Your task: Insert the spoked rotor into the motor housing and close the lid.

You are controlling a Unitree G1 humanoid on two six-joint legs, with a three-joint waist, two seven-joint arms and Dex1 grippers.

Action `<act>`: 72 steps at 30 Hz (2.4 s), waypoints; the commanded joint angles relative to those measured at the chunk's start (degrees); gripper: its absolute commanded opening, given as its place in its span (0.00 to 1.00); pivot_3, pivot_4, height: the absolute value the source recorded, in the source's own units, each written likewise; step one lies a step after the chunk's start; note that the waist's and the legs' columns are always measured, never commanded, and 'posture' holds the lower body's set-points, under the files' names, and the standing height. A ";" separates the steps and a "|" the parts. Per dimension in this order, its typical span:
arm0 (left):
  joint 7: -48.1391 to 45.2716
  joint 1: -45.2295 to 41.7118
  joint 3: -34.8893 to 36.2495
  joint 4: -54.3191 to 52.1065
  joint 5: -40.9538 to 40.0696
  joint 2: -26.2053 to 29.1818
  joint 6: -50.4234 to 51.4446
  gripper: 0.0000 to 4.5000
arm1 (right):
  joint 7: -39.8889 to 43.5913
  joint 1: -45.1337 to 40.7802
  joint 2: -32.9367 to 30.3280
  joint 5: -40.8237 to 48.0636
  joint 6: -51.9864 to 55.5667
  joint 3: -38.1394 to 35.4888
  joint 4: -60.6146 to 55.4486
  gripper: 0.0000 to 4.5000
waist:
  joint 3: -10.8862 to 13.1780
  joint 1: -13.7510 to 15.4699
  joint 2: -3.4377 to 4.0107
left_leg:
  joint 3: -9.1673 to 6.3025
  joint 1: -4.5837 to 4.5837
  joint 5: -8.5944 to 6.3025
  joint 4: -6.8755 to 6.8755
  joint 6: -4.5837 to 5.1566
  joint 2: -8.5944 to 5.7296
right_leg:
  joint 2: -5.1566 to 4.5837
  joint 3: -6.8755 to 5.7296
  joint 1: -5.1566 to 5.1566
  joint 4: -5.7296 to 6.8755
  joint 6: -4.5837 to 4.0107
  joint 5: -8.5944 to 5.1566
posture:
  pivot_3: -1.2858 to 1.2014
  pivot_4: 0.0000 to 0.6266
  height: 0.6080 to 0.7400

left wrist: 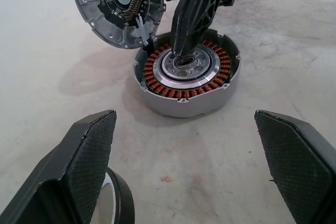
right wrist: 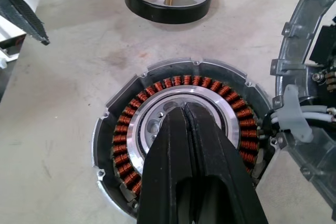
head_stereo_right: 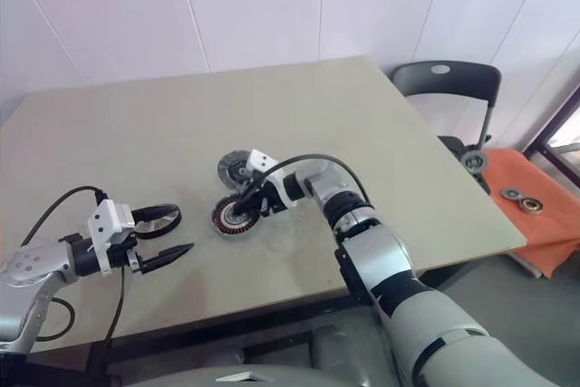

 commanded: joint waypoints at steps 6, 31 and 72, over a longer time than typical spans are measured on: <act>0.41 -0.31 0.35 -1.19 -0.01 0.02 -0.72 1.00 | -1.36 0.62 0.30 -1.44 -3.83 1.72 -1.45 0.00 | 0.00 0.00 0.00 | 0.00 0.00 0.00 0.00 0.00 0.00 | 0.00 0.00 0.00 0.00 0.00 0.00 | 0.52 0.00 1.00; 0.86 0.19 0.18 -0.89 0.04 -0.38 -0.94 1.00 | 2.73 2.02 1.06 -2.03 -2.99 4.65 -3.32 0.00 | -0.02 -0.04 -0.03 | 0.00 0.05 0.00 -0.09 0.00 0.00 | 0.00 0.00 0.03 -0.02 -0.02 0.01 | 0.52 0.00 1.00; 1.79 0.05 -1.14 -1.07 0.63 -1.51 -1.55 1.00 | -10.60 1.41 0.70 -3.57 -7.88 3.75 -1.12 0.00 | -0.03 0.02 -0.04 | 0.00 0.02 0.00 -0.14 0.00 0.00 | 0.00 0.00 -0.02 -0.05 -0.02 0.01 | 0.52 0.00 1.00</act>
